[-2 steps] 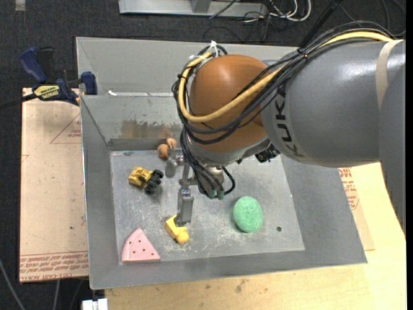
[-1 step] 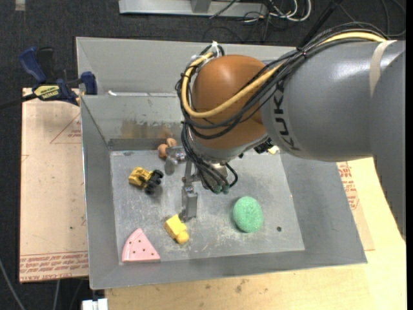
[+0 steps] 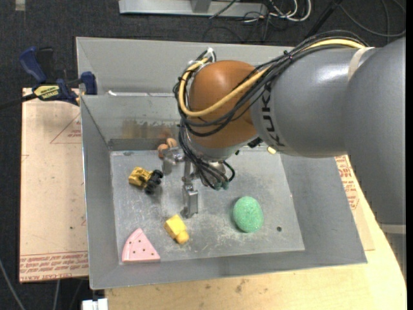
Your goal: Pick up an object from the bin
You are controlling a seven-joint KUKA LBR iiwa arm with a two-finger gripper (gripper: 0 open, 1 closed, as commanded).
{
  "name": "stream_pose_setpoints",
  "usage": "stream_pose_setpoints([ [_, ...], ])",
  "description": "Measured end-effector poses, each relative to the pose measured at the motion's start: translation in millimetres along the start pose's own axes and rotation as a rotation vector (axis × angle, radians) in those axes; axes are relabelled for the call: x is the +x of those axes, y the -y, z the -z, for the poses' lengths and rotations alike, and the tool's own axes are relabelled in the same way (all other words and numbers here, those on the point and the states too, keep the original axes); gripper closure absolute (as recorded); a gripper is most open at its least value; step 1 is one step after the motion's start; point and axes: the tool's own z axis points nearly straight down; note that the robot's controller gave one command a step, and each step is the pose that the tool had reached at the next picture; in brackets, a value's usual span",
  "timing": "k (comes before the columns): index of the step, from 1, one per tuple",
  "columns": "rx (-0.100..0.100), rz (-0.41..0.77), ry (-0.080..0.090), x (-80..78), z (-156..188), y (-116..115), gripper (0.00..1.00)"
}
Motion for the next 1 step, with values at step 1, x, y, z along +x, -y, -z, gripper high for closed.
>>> stream_pose_setpoints([
  [1, 0.000, 0.083, -0.004, -5.1, -25.6, -14.2, 0.00],
])
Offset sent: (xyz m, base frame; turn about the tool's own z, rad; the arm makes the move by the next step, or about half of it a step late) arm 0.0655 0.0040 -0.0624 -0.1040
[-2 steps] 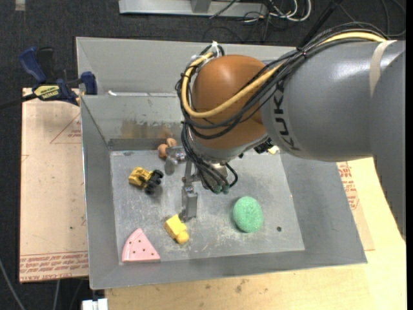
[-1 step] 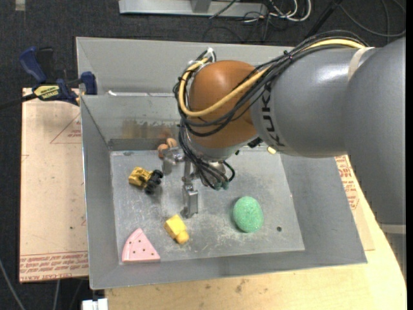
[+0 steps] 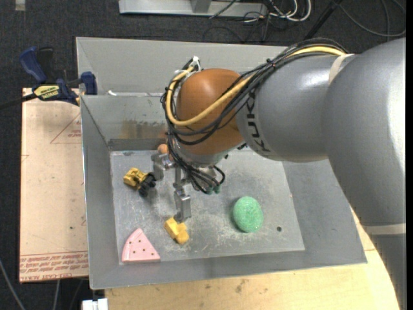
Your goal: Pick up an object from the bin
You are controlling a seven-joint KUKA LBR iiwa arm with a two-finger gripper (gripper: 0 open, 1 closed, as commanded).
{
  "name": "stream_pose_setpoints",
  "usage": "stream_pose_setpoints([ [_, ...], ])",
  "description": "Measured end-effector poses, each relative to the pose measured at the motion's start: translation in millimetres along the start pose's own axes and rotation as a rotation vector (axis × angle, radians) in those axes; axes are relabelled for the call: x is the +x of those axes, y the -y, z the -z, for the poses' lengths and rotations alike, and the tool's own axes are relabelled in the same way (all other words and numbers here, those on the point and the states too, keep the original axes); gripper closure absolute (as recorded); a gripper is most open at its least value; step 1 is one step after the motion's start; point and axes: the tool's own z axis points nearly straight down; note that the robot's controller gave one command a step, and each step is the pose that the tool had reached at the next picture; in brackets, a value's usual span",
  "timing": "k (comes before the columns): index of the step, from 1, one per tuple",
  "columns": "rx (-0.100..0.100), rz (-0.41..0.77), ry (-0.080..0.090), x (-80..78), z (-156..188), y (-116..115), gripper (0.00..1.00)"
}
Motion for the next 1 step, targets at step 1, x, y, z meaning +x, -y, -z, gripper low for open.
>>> stream_pose_setpoints([
  [1, -0.002, 0.011, 0.005, -32.5, -18.6, 12.8, 0.00],
])
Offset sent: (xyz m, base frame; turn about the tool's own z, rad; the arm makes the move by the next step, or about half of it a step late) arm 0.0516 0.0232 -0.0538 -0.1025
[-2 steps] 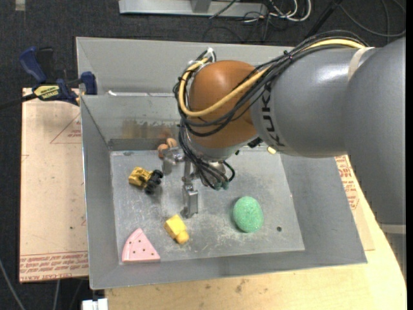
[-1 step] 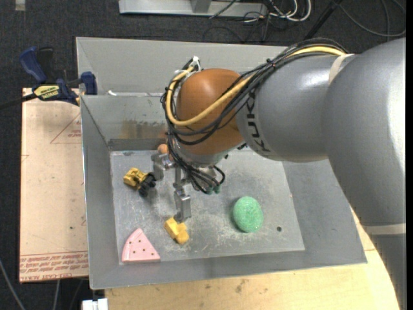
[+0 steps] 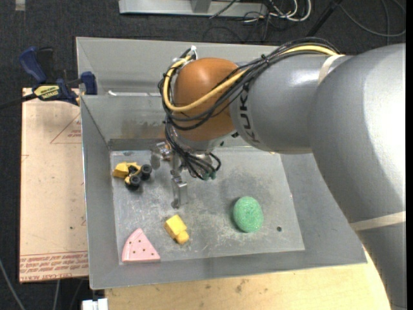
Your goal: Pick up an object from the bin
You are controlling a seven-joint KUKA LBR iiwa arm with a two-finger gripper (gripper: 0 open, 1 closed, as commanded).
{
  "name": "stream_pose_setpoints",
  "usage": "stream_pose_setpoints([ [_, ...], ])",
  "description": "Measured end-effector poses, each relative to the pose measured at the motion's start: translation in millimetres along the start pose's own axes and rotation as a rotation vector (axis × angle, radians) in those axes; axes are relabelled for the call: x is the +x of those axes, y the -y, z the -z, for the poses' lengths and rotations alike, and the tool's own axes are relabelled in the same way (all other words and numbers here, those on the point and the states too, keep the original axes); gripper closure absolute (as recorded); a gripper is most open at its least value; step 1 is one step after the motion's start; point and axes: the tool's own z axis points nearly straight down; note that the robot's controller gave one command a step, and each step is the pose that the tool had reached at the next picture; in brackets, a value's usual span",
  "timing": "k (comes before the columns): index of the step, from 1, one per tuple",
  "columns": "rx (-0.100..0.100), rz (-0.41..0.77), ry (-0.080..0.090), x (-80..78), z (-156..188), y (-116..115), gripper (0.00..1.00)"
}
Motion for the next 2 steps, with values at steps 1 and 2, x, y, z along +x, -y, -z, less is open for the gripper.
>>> stream_pose_setpoints([
  [1, 0.003, 0.062, 0.000, -21.8, -25, -8, 0.00],
  [2, 0.000, 0.120, -0.005, -26.3, -36, -22, 0.00],
])
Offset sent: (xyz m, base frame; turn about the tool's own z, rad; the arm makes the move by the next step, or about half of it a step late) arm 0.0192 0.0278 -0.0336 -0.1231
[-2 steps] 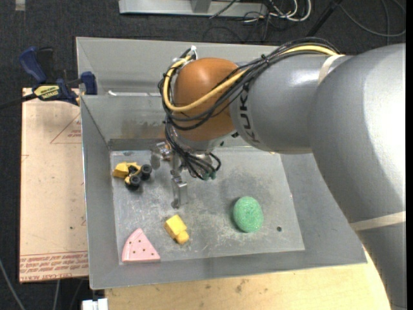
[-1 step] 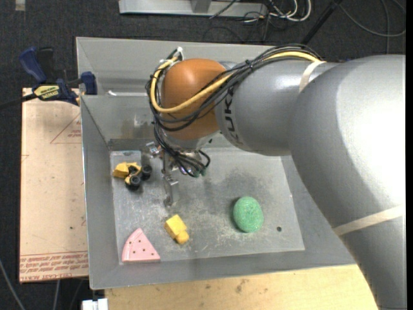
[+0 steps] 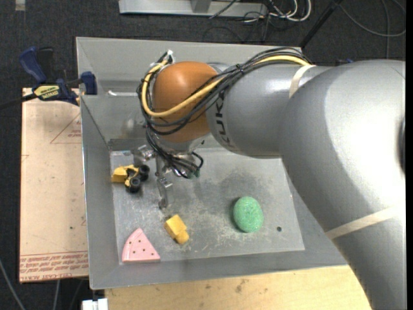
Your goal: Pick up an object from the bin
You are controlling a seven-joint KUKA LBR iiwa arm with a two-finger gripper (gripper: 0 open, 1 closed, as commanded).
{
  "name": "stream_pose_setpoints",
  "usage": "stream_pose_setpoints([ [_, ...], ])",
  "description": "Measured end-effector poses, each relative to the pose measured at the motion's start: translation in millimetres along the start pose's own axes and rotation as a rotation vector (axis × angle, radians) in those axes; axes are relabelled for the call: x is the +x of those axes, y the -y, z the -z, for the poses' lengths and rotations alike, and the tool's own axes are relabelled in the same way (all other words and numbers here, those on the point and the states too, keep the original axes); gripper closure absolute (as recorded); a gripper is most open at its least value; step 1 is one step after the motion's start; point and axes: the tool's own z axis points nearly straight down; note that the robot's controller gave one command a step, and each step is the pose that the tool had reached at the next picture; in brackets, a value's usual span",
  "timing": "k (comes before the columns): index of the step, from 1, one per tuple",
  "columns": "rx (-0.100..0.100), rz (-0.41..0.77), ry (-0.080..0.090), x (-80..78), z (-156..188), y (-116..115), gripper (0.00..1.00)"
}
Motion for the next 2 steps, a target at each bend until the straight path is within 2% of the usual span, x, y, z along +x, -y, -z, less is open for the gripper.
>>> stream_pose_setpoints([
  [1, 0.000, 0.081, 0.001, -21.6, 0.3, 5.3, 1.00],
  [2, -0.001, 0.081, 0.001, -21.5, 0.2, 5.2, 0.00],
])
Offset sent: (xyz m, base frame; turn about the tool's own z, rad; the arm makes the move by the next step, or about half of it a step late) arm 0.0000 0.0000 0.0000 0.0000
